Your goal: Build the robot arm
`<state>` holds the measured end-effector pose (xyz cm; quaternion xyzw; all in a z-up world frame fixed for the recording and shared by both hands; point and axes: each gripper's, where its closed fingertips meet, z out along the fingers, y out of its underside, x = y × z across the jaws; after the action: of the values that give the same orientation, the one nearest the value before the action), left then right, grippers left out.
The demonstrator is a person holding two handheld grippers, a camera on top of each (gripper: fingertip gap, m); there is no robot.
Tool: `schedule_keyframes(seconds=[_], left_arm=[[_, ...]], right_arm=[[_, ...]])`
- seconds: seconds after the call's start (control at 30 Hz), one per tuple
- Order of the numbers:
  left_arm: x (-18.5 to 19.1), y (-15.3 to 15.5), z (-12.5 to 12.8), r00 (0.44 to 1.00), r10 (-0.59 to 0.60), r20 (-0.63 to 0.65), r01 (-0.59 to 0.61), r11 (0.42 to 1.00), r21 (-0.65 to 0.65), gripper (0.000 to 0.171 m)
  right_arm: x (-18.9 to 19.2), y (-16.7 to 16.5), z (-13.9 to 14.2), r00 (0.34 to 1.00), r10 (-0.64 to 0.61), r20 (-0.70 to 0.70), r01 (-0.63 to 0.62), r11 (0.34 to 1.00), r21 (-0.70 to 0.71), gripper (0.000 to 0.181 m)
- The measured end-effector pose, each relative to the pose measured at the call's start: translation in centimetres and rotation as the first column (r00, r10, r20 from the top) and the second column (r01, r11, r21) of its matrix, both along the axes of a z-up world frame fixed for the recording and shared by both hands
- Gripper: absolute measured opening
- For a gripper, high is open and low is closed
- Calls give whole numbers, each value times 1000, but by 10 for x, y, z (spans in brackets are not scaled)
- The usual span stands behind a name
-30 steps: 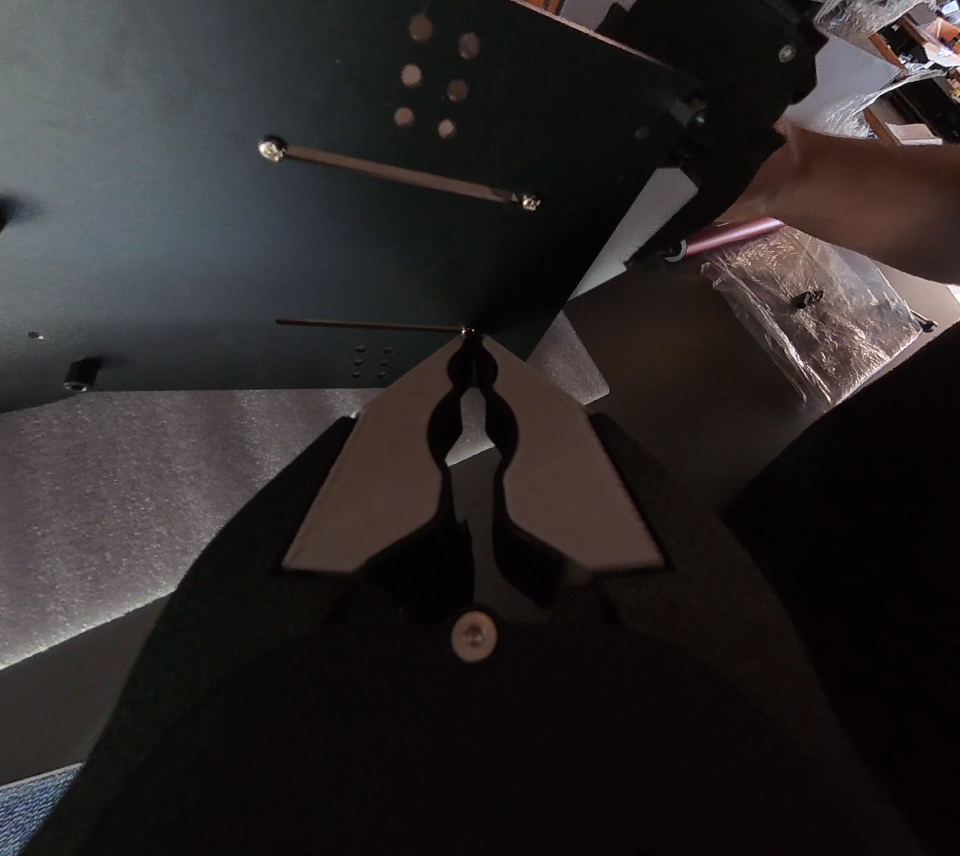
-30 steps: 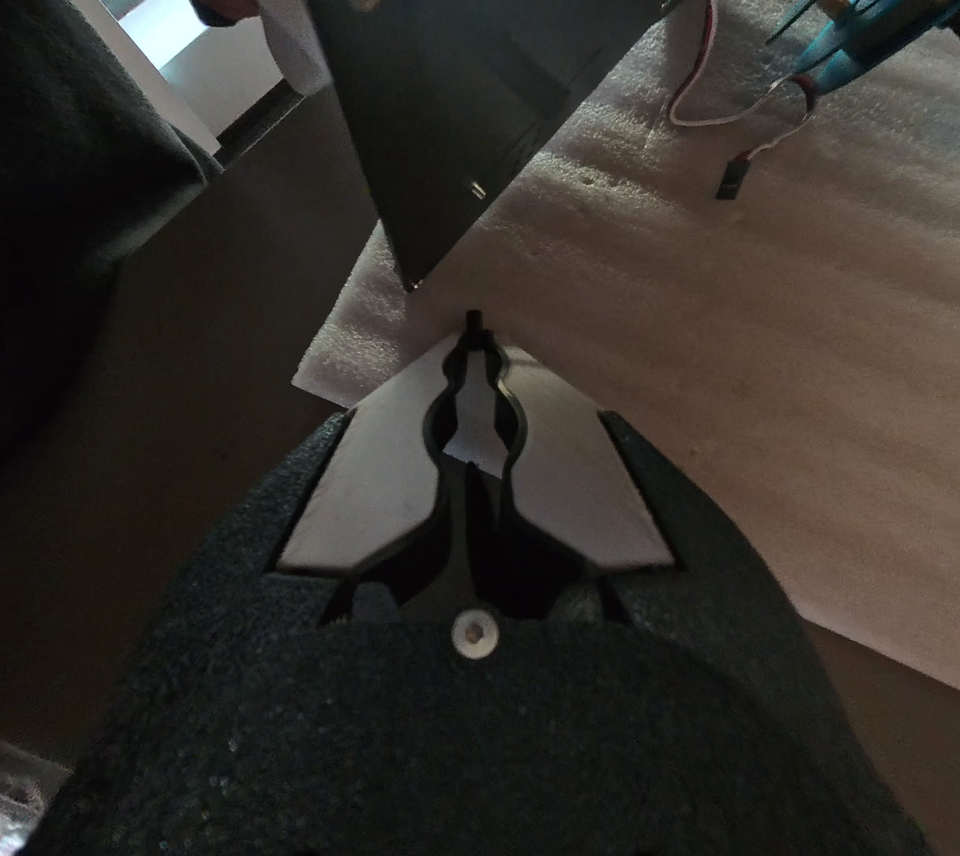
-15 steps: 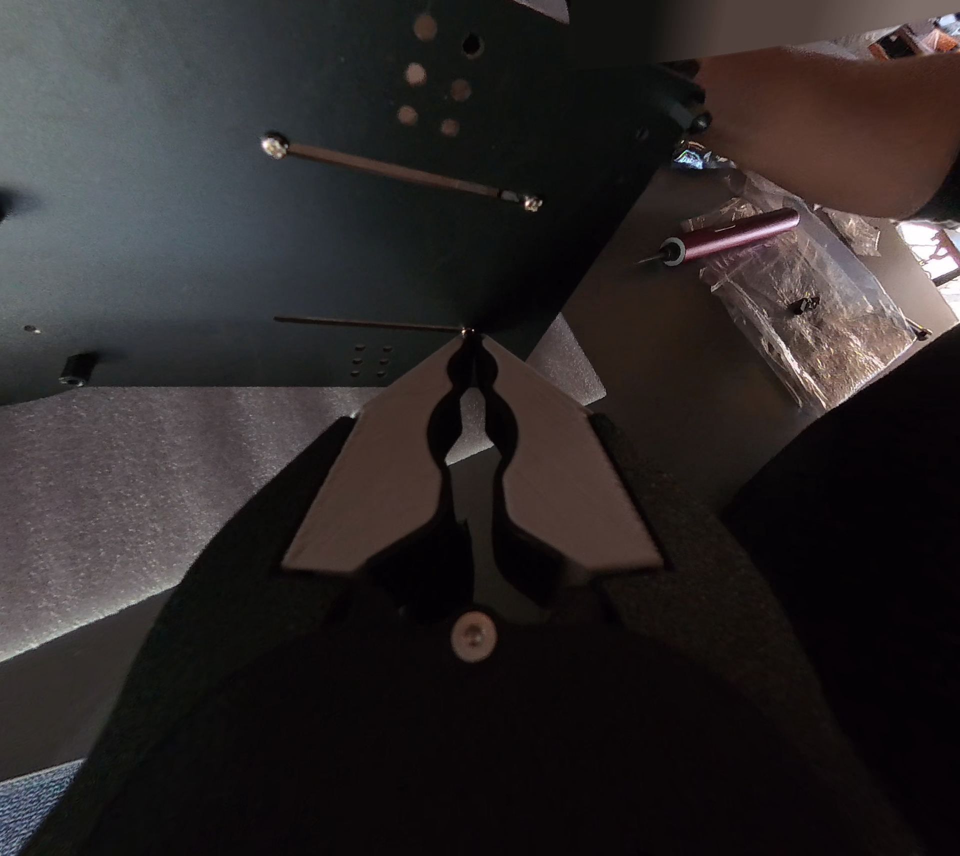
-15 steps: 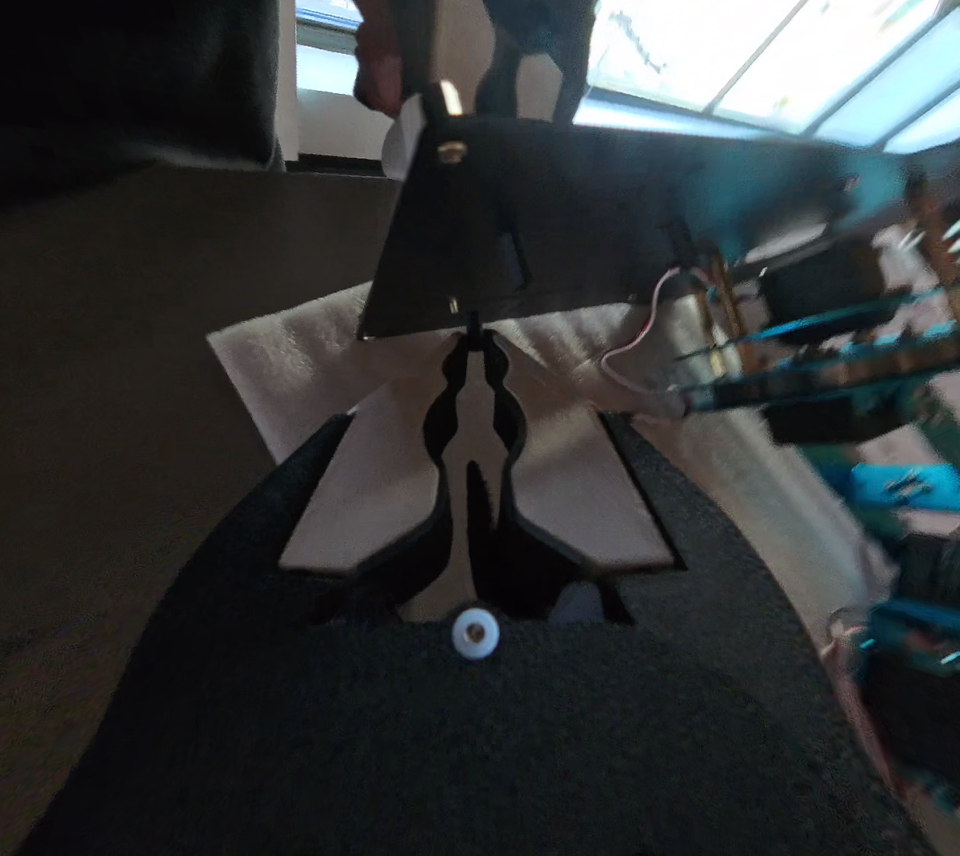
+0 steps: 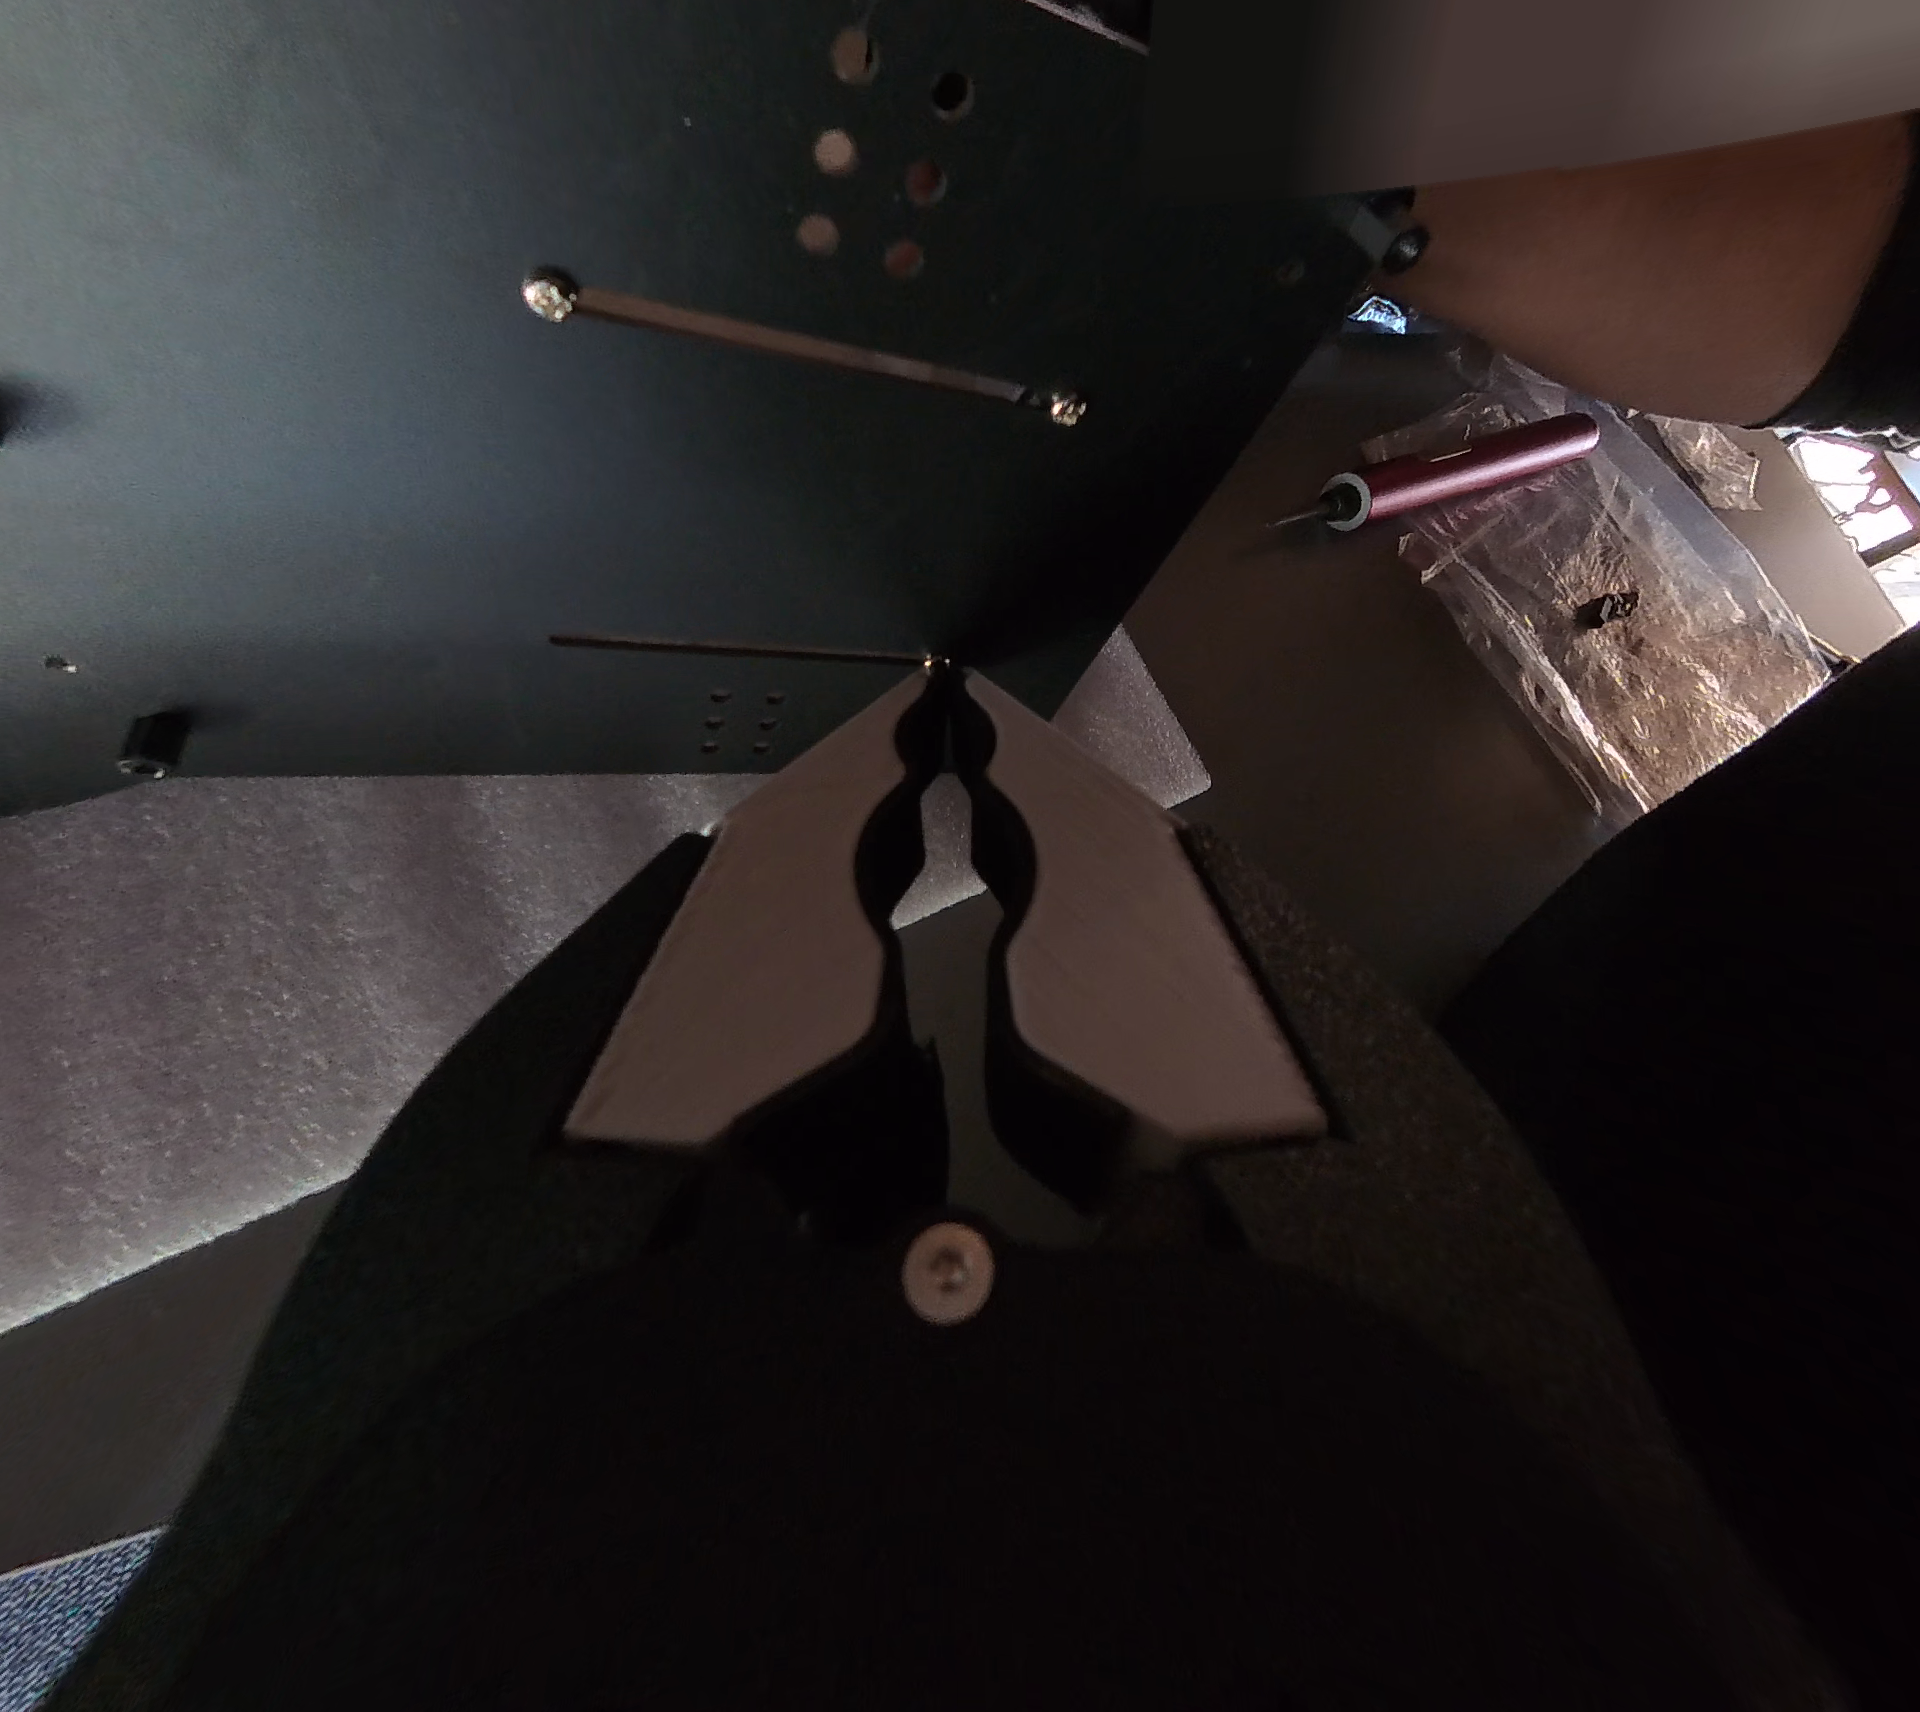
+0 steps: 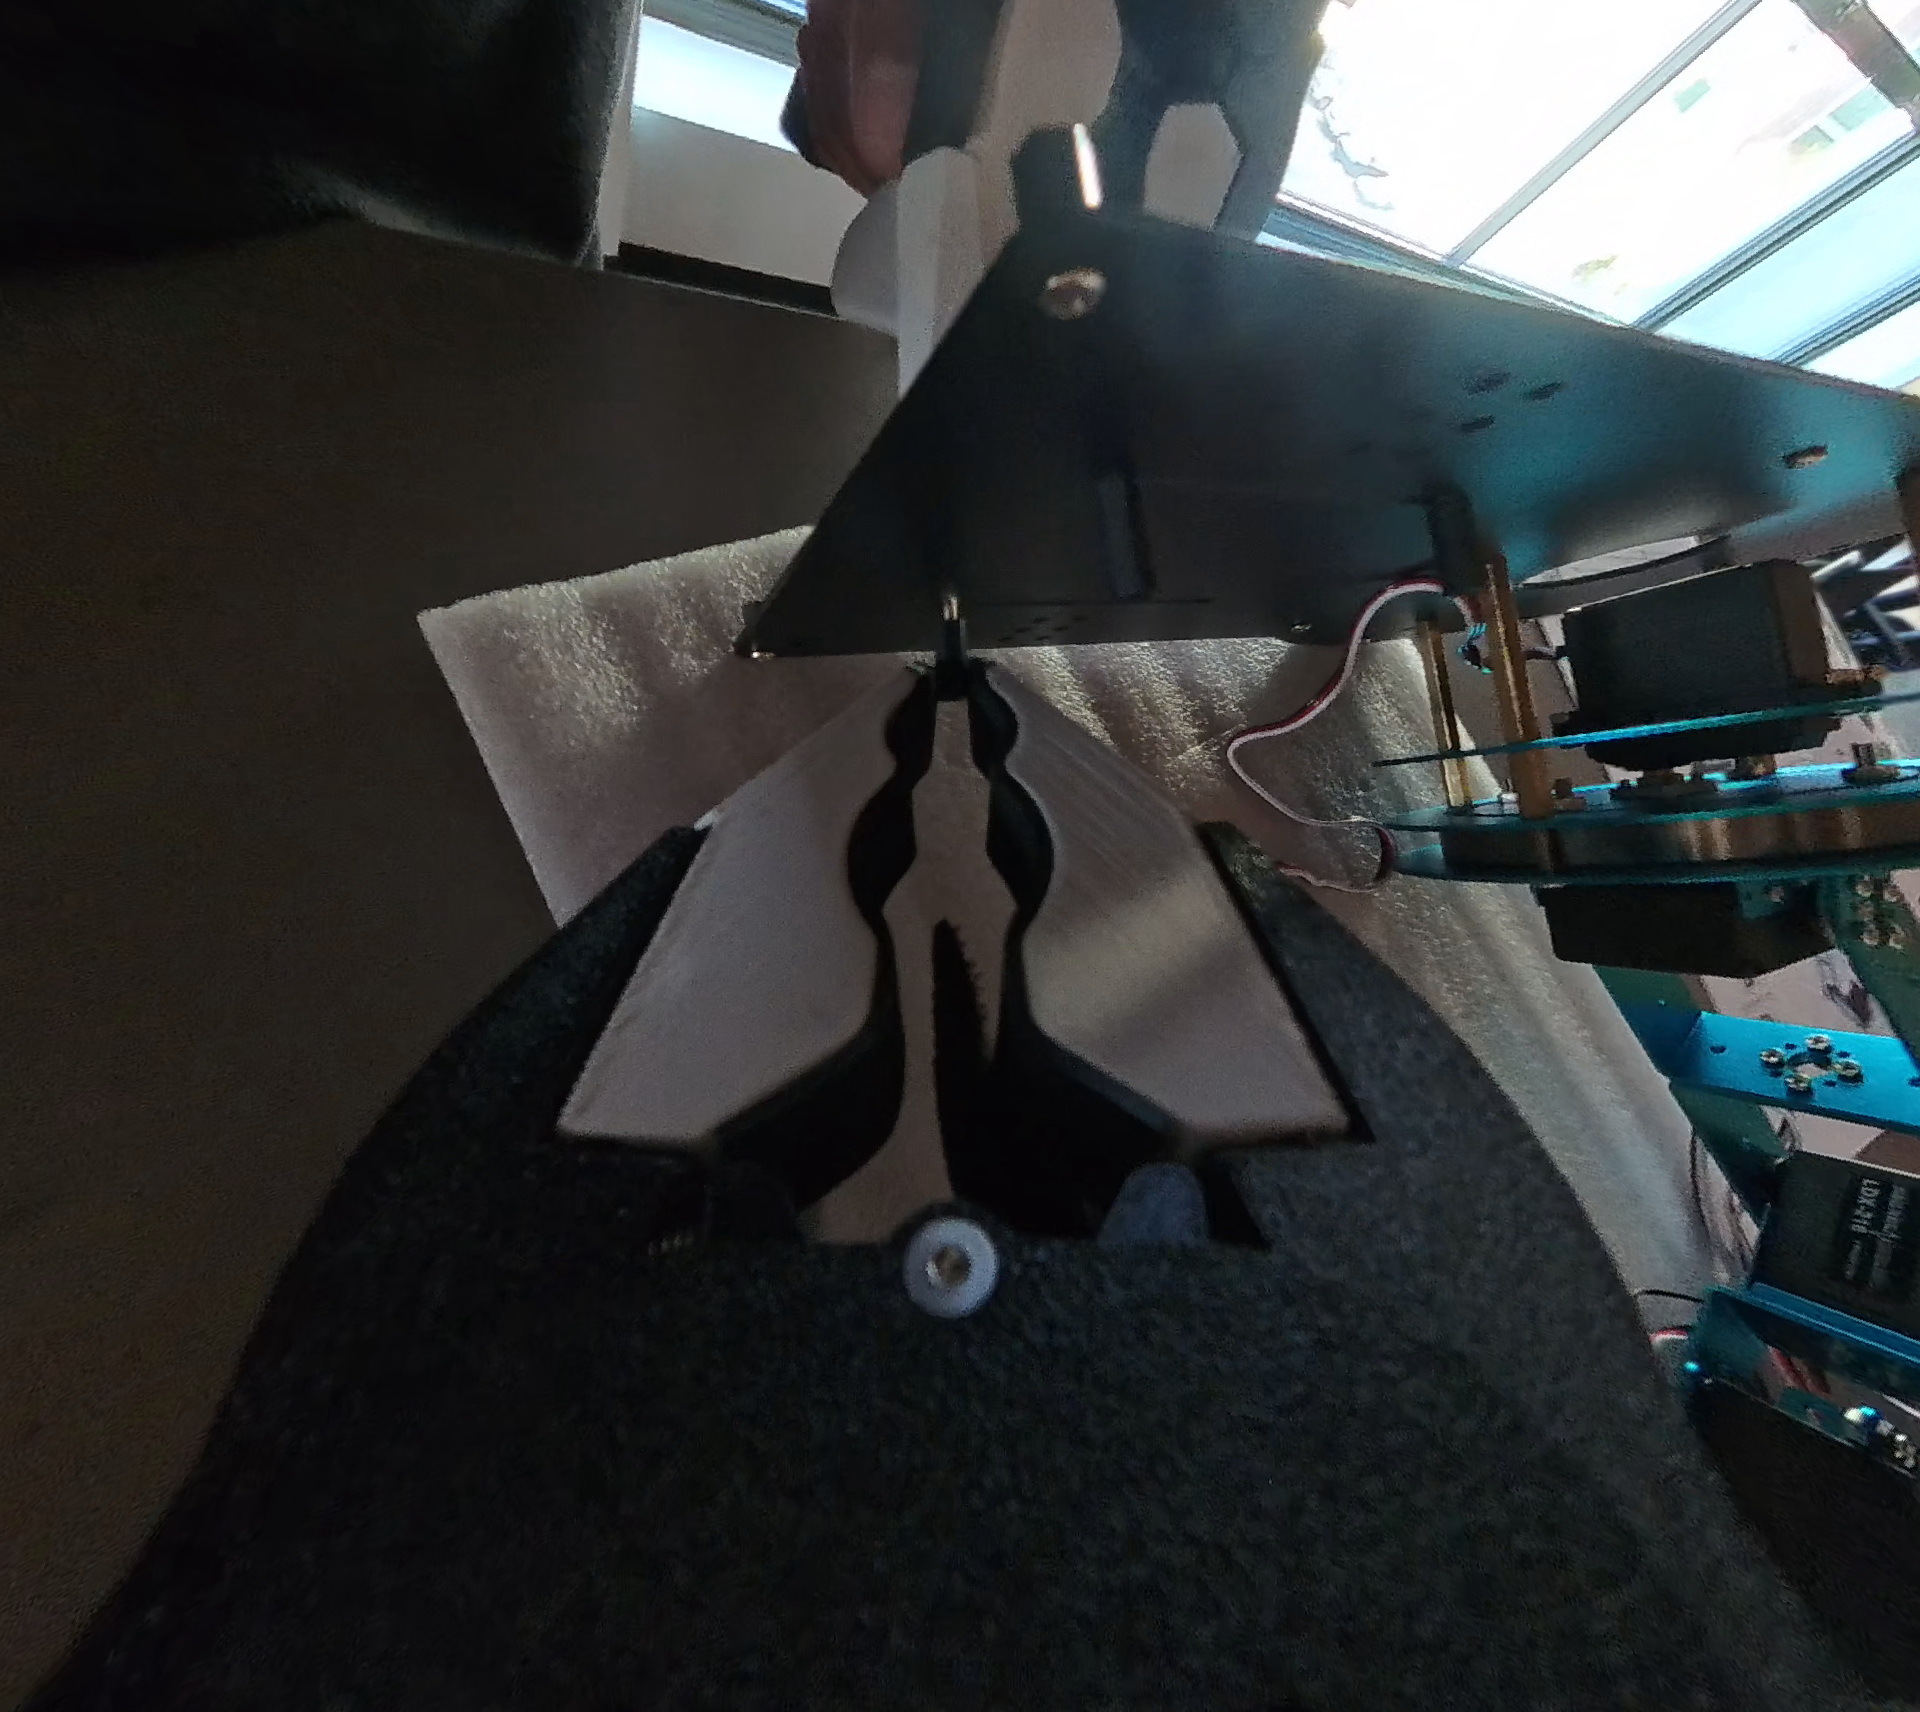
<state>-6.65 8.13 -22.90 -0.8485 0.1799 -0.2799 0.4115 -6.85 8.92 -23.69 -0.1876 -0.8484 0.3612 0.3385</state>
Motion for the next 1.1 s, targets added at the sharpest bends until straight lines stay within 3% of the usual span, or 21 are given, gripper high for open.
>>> schedule_keyframes(seconds=[0.23,0.37,0.6,0.73,0.8,1.0,1.1], left_arm=[[0,0,0,1000,1,0,-1,1000,-1,0],[0,0,0,1000,4,-1,-4,1000,-3,0],[2,0,0,1000,0,-9,0,1000,-4,0],[1,0,0,1000,3,-18,-3,1000,2,0],[1,0,0,1000,1,-21,-1,1000,3,0],[1,0,0,1000,-4,-18,4,1000,3,0],[1,0,0,1000,-4,-12,4,1000,2,0]], right_arm=[[-1,0,-1,999,39,18,-38,999,-22,6],[0,-1,0,968,108,228,-63,979,-195,5],[5,-4,-4,775,258,577,5,910,-414,5],[5,-8,-5,684,303,664,96,864,-494,6],[5,-8,-6,688,307,657,102,856,-507,5],[5,-5,-4,783,241,573,68,883,-464,6],[6,-5,-5,786,218,579,85,889,-450,6]])
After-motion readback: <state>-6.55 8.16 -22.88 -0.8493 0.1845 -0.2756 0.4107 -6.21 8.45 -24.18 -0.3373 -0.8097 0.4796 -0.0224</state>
